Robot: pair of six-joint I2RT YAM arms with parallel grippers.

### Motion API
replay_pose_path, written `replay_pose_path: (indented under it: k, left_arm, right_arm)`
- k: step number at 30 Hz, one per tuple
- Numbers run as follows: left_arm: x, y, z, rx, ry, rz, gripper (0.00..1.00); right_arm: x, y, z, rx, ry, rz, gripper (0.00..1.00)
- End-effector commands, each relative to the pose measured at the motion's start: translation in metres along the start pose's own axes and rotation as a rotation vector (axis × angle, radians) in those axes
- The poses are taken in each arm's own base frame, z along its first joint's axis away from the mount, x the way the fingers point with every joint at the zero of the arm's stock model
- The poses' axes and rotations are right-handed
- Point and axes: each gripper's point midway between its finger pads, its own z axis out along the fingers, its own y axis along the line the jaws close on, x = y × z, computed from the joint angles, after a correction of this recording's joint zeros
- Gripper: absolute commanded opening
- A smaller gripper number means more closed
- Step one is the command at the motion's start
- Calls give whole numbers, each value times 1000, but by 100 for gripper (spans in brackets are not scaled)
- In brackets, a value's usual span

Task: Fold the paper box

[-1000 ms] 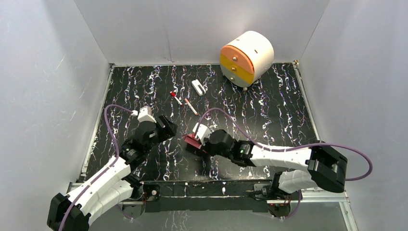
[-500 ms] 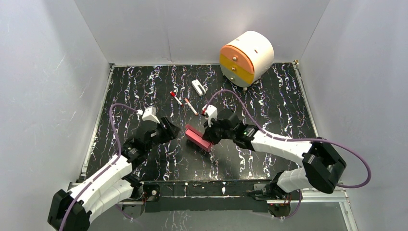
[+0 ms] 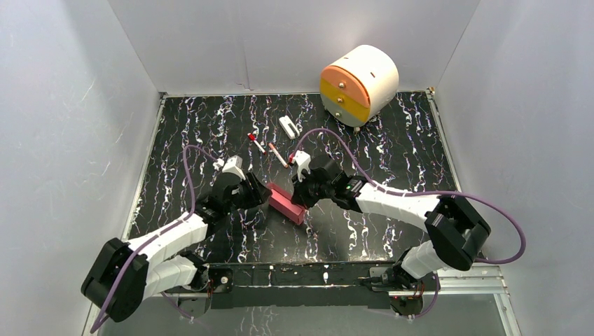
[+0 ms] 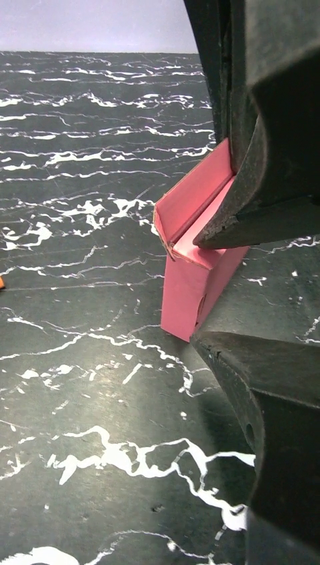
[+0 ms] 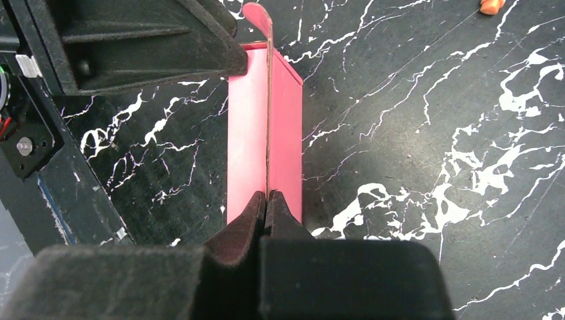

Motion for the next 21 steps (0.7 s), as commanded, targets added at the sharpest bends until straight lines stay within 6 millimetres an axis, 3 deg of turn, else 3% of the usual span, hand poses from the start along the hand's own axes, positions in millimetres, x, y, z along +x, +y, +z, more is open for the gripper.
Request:
replay_pose_path:
  k: [1,8,12,21]
  left_arm:
    - [-6,-15,9,60,3,29,45]
    - [2,-9,17,45,30,39,30]
    - [7,-5,19,36,42,42,22]
    - [14,1,18,26,56,25,14]
  right_arm:
    - [-7,2,1,-5,13,-1,0]
    - [-10,3,1,-14,33,-10,6]
    - [-19,9,-1,-34,23,-15,23]
    - [-30,28,-5,-69,22,-37,43]
